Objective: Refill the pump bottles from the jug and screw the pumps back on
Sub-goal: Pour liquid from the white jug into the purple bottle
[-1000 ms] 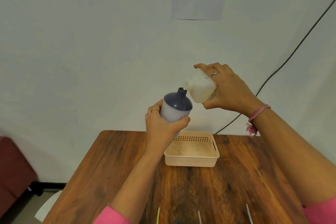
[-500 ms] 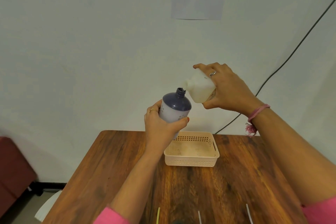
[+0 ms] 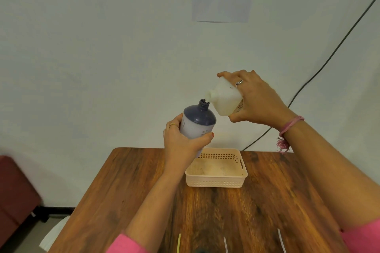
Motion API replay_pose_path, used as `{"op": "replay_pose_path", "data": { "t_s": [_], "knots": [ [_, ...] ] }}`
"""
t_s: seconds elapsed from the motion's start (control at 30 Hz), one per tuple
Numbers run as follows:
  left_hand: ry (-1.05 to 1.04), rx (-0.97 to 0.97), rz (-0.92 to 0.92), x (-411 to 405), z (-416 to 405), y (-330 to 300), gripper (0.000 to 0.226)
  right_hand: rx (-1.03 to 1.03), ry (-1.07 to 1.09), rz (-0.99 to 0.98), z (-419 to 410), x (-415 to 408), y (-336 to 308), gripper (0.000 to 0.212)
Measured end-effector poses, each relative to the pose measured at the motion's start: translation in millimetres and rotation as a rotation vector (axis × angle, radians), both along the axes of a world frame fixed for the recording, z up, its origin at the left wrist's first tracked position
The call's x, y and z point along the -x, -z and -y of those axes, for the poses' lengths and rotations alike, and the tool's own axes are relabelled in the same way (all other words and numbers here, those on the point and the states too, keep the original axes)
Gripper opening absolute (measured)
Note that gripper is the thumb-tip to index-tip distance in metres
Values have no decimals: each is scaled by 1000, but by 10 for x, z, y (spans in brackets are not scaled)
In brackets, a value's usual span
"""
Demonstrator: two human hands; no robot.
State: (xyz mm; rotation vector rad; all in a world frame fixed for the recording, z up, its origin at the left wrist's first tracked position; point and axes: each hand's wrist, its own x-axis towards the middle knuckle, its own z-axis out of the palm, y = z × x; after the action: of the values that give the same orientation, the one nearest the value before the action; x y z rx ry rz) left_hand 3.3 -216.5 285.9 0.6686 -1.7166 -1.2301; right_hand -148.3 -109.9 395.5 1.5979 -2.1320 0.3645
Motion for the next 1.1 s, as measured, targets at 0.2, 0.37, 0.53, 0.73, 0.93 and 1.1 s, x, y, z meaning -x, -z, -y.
{"op": "replay_pose_path", "data": {
  "t_s": [0.2, 0.37, 0.53, 0.73, 0.93, 1.1],
  "knots": [
    [4, -10, -1, 0, 10, -6, 77, -2, -2, -7, 5, -14, -19, 101],
    [-3, -15, 7, -1, 18, 2, 81, -9, -1, -5, 16, -13, -17, 102],
    [2, -13, 13, -3, 19, -9, 82, -5, 0, -2, 26, -15, -21, 102],
    [16, -9, -3, -9, 10, -34, 61, -9, 4, -11, 32, -2, -24, 102],
    [1, -30, 4, 9, 25, -14, 77, -9, 2, -18, 36, 4, -22, 102],
    [-12, -26, 27, 14, 25, -7, 87, -10, 8, -16, 43, -2, -22, 102]
  ]
}}
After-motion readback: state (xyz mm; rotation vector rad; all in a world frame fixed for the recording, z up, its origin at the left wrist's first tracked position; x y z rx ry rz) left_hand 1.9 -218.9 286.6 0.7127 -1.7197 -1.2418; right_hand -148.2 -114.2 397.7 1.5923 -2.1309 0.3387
